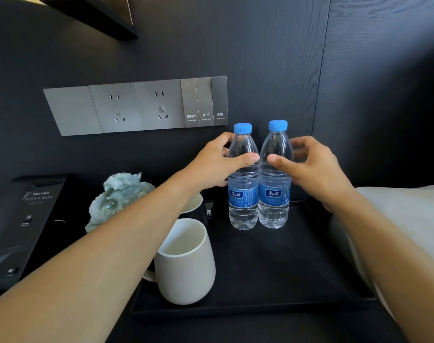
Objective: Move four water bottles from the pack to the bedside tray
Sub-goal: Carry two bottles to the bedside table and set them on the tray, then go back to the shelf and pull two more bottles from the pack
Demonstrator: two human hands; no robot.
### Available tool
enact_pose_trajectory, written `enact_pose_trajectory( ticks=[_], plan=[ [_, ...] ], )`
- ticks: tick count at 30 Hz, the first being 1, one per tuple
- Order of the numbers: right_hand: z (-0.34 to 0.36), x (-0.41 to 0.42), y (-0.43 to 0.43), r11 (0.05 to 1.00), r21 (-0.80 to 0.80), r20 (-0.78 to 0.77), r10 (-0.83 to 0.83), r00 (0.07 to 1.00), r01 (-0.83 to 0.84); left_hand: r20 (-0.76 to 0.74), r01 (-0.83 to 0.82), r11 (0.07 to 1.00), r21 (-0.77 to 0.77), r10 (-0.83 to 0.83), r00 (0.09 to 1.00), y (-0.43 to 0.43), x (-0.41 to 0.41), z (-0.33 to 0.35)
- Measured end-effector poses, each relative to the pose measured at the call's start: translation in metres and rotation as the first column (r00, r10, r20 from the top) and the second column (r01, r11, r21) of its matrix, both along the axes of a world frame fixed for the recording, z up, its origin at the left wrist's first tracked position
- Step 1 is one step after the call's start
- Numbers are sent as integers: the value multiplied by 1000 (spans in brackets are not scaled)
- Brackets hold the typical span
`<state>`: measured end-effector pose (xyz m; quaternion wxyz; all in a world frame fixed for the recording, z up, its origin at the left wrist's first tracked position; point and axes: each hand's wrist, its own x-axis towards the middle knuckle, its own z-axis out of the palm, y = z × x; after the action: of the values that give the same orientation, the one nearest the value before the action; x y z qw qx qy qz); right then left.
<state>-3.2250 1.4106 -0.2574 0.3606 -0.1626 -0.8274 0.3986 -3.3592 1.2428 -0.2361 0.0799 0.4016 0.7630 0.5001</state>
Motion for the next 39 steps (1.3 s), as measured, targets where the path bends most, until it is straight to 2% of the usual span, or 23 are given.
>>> enact_pose_trajectory(
  ticks=[4, 11, 18, 20, 22, 23, 24, 25, 26, 28, 31, 33, 35, 39],
  plan=[
    [-1, 0, -1, 1000, 7, -3, 6, 1000, -6, -81, -79, 997, 2, 79, 994, 5, 0, -1],
    [-2, -1, 0, 1000, 9, -6, 16, 1000, -16, -8, -71, 997, 13, 72, 997, 7, 3, -3],
    [-7, -5, 4, 999, 50, -41, 22, 999, -20, -15, -92, 996, -11, 92, 996, 6, 8, -1],
    [-10, -2, 2, 998, 52, -43, 35, 998, -33, -121, -184, 982, -44, 178, 977, 5, 12, -4],
    [-13, 5, -3, 999, 7, -44, 39, 998, -39, -312, -373, 928, -19, 349, 884, 3, 22, -6],
    [-11, 10, -7, 999, -26, -56, 28, 998, -30, -409, -445, 894, 46, 424, 808, 1, 30, -4],
    [-6, 17, -11, 998, -55, -72, 6, 997, -10, -477, -457, 878, 143, 466, 745, 0, 39, 2],
    [3, 26, -14, 997, -81, -92, -22, 996, 15, -501, -409, 881, 238, 472, 725, 0, 52, 11],
    [17, 37, -16, 993, -114, -116, -48, 992, 35, -480, -332, 893, 302, 444, 757, 2, 67, 21],
    [56, 69, -18, 977, -207, -161, -92, 983, 58, -351, -172, 919, 355, 302, 886, 14, 108, 49],
    [146, 133, -9, 954, -280, -127, -146, 981, 106, -133, 33, 953, 300, 8, 991, 52, 183, 126],
    [224, 178, 9, 934, -308, -73, -214, 974, 182, -10, 139, 951, 276, -142, 990, 87, 221, 197],
    [313, 225, 32, 900, -324, -33, -319, 947, 291, 64, 202, 945, 257, -225, 972, 123, 248, 288],
    [499, 333, 54, 831, -262, 71, -491, 868, 491, 54, 320, 940, 120, -328, 943, 173, 302, 477]
  ],
)
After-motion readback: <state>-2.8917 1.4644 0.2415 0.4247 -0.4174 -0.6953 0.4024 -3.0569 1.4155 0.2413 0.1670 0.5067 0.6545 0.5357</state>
